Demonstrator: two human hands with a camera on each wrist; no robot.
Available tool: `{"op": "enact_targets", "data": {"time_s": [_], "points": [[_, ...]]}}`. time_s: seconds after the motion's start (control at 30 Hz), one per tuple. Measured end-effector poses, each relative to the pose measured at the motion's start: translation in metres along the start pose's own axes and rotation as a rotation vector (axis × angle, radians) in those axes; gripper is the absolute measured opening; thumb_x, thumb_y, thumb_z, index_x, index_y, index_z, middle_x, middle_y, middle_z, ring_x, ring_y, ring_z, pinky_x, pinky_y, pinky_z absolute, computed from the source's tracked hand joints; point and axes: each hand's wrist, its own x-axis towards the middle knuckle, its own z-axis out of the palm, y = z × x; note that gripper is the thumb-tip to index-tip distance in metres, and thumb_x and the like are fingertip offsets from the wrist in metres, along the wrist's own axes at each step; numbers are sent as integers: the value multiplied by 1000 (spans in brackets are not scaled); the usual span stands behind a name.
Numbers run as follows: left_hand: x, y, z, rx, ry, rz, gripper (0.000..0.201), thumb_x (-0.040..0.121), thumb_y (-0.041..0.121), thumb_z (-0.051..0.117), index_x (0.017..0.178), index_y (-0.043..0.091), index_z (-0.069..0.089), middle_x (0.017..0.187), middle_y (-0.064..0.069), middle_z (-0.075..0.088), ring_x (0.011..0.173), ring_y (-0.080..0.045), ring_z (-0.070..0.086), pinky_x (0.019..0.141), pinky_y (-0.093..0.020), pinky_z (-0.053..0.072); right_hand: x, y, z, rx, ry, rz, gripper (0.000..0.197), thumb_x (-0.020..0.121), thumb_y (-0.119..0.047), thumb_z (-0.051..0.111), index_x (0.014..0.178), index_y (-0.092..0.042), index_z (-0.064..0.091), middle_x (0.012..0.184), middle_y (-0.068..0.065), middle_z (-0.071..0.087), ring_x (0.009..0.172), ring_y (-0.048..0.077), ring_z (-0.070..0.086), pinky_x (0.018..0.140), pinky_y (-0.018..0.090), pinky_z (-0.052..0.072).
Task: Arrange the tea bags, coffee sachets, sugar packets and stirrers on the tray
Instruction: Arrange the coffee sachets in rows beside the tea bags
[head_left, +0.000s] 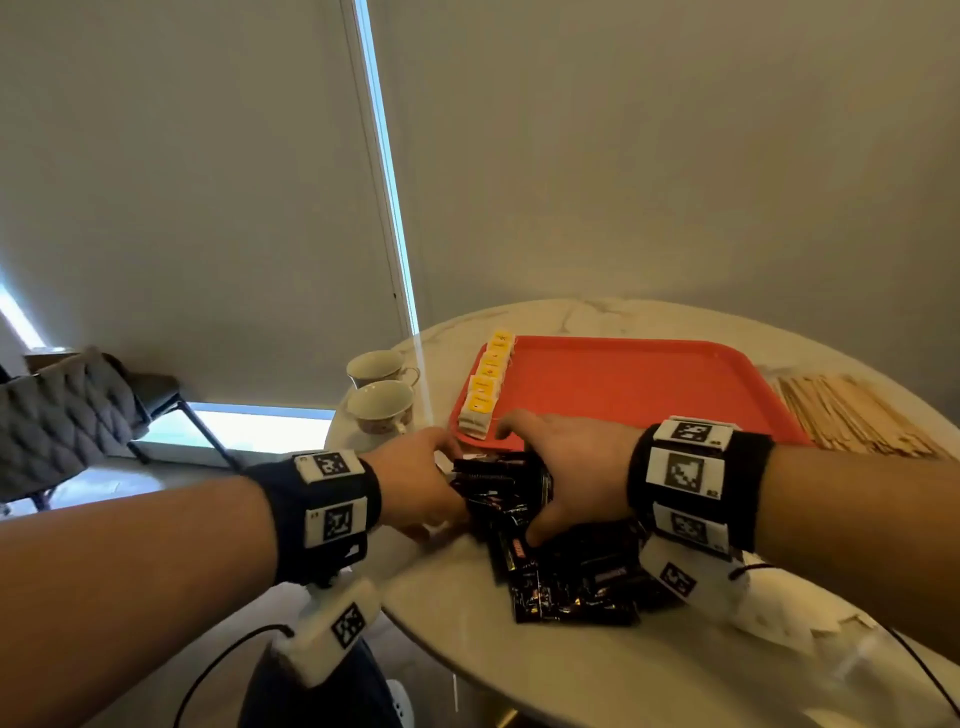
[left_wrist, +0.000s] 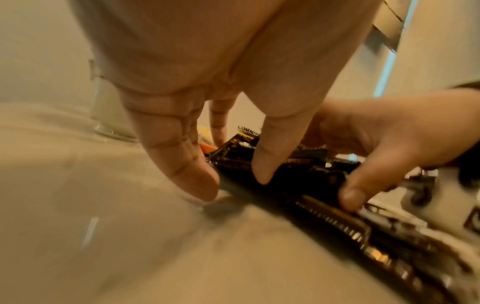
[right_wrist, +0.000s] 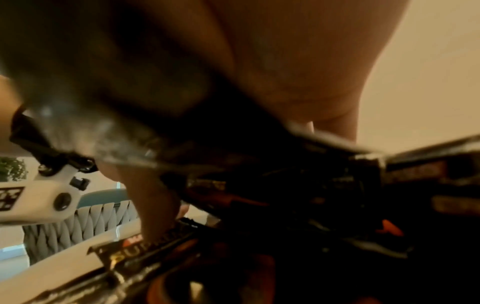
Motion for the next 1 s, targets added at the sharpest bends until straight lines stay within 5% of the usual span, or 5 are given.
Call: {"op": "enact_targets", "data": {"time_s": [0.17,0.3,0.5,0.8,1.0], "points": [[-2,9,-1,-466,-54,-104,21,94,8,62,114,13,64,106,-17,70,91,-35,73,87,-50,62,11,-1,1,-22,35,-19,75,69,-57,84,133,-34,52,118,-8,56,108,16,56,93,38,52],[14,4,6,-584,48,-153,28,93,26,74,117,11,70,102,-15,78,92,-32,77,72,-41,64,16,0,4,50,57,-32,74,63,-57,88,123,-35,52,113,-11,58,102,13,57,90,35,53],[26,7,20,-693,69,-125,32,87,19,82,117,9,73,102,-14,80,95,-31,78,85,-47,64,14,4,5,162,67,-41,64,60,-49,93,106,-35,50,103,-12,63,93,10,61,83,37,56],[22,10,22,-589,201,-53,35,82,-8,74,111,10,68,102,-15,77,93,-33,76,85,-54,63,8,17,0,307,12,-64,45,64,-49,92,90,-29,60,89,-9,69,79,9,65,61,26,53],[12,12,9,-529,338,118,59,80,-7,77,128,19,55,110,-8,74,96,-28,75,82,-51,65,13,32,-7,569,116,12,45,78,-63,76,93,-22,70,91,-1,75,77,10,67,71,31,56]]}}
